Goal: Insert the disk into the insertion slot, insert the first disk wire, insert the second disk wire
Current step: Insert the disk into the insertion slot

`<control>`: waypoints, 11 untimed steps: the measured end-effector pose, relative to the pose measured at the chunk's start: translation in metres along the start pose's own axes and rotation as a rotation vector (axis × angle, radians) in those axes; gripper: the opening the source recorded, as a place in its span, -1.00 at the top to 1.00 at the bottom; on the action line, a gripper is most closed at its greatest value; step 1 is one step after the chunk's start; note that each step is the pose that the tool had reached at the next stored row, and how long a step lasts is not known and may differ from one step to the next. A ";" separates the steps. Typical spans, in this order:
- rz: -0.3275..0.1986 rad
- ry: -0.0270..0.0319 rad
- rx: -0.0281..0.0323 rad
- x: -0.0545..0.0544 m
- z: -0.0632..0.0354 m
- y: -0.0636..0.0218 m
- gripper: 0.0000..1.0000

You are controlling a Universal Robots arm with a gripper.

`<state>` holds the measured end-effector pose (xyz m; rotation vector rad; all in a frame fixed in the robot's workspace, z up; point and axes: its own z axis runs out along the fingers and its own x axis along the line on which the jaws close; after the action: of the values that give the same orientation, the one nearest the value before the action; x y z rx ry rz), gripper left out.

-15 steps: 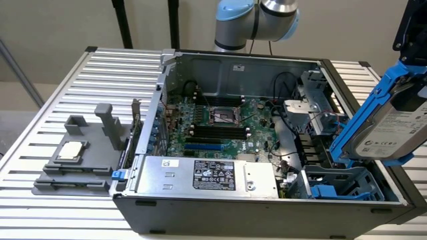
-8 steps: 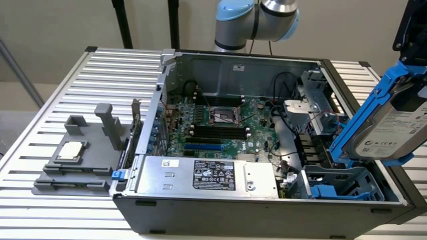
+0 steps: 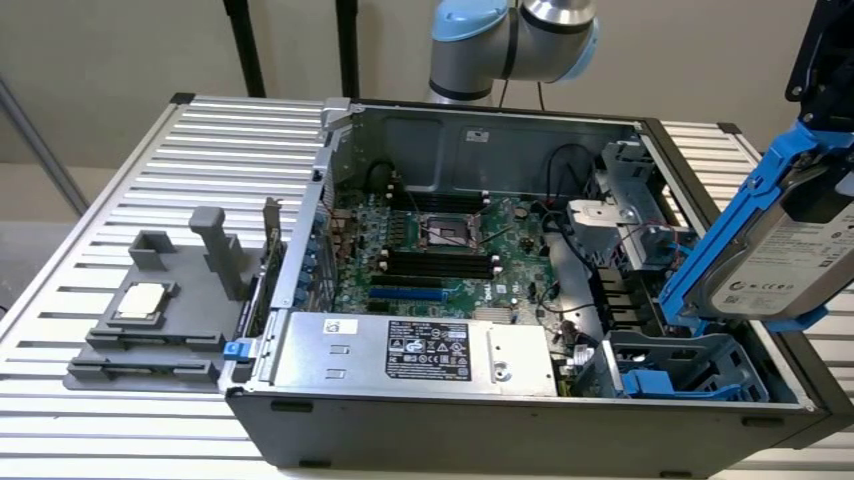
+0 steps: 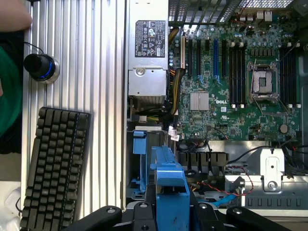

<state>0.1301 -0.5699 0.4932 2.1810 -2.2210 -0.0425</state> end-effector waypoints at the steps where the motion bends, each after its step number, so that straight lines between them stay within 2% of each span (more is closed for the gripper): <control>1: 0.000 0.0000 0.0000 0.000 0.0000 0.0000 0.35; 11: 0.000 0.0000 0.0000 0.000 0.0000 0.0000 0.35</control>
<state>0.1301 -0.5700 0.4931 2.1810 -2.2210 -0.0426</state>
